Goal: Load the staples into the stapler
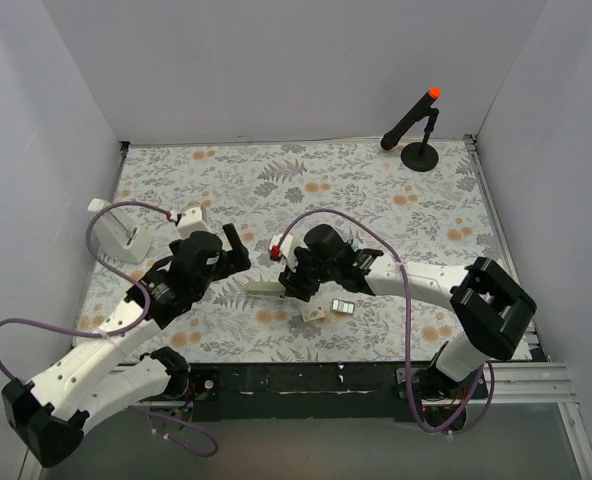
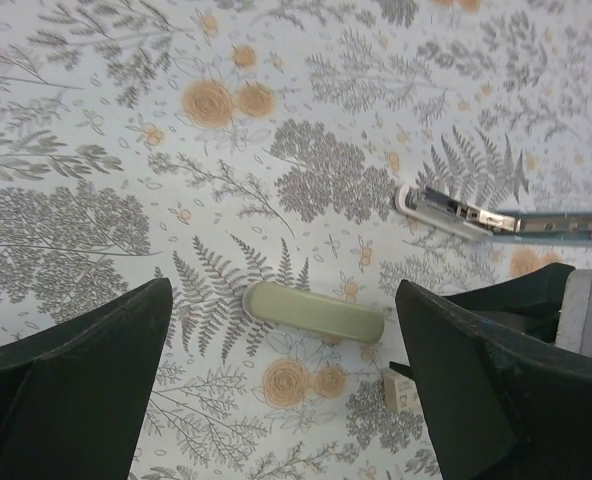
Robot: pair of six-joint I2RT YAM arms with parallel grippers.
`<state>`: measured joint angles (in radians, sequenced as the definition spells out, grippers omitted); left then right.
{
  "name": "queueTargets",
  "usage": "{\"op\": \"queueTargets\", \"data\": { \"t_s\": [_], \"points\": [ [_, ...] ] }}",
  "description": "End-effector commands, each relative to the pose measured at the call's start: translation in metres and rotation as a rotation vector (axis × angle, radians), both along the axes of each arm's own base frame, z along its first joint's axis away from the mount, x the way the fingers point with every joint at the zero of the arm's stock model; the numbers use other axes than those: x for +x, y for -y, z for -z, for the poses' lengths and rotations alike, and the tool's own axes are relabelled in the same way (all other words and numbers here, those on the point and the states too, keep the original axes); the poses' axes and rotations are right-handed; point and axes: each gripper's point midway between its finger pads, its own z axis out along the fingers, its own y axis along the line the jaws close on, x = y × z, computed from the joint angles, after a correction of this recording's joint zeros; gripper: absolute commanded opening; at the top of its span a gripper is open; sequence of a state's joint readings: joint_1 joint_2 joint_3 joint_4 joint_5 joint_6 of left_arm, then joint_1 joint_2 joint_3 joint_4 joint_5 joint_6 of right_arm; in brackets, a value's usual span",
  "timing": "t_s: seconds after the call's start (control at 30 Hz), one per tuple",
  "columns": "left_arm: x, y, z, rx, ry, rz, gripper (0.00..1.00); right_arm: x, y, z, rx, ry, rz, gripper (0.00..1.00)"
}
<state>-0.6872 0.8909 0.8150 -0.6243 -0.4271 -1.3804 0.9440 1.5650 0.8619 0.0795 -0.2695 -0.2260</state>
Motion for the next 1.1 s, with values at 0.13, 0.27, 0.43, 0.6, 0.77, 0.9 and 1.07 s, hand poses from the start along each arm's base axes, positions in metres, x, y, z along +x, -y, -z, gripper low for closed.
{"op": "queueTargets", "data": {
  "t_s": [0.13, 0.27, 0.43, 0.6, 0.77, 0.9, 1.07],
  "points": [
    [-0.003, -0.062, -0.04, 0.029, 0.304, -0.18, 0.98, 0.004, 0.004, -0.017, -0.211, -0.067, -0.033, 0.56],
    [-0.007, -0.07, -0.043, 0.025, 0.359, -0.187, 0.98, 0.006, 0.0, -0.018, -0.311, -0.093, -0.036, 0.56],
    [-0.009, -0.075, -0.036, 0.047, 0.375, -0.179, 0.98, 0.003, -0.013, -0.021, -0.394, -0.105, -0.055, 0.56],
    [-0.009, -0.071, -0.037, 0.042, 0.383, -0.156, 0.98, 0.002, -0.021, -0.017, -0.46, -0.094, -0.045, 0.56],
    [-0.01, -0.07, -0.038, 0.034, 0.391, -0.149, 0.98, 0.001, -0.027, -0.013, -0.489, -0.098, -0.022, 0.55],
    [-0.011, -0.069, -0.039, 0.025, 0.391, -0.144, 0.98, 0.008, -0.026, -0.01, -0.517, -0.076, 0.016, 0.54],
    [-0.012, -0.067, -0.039, 0.01, 0.38, -0.139, 0.98, 0.01, -0.031, -0.01, -0.516, -0.065, 0.028, 0.52]
  ]
}}
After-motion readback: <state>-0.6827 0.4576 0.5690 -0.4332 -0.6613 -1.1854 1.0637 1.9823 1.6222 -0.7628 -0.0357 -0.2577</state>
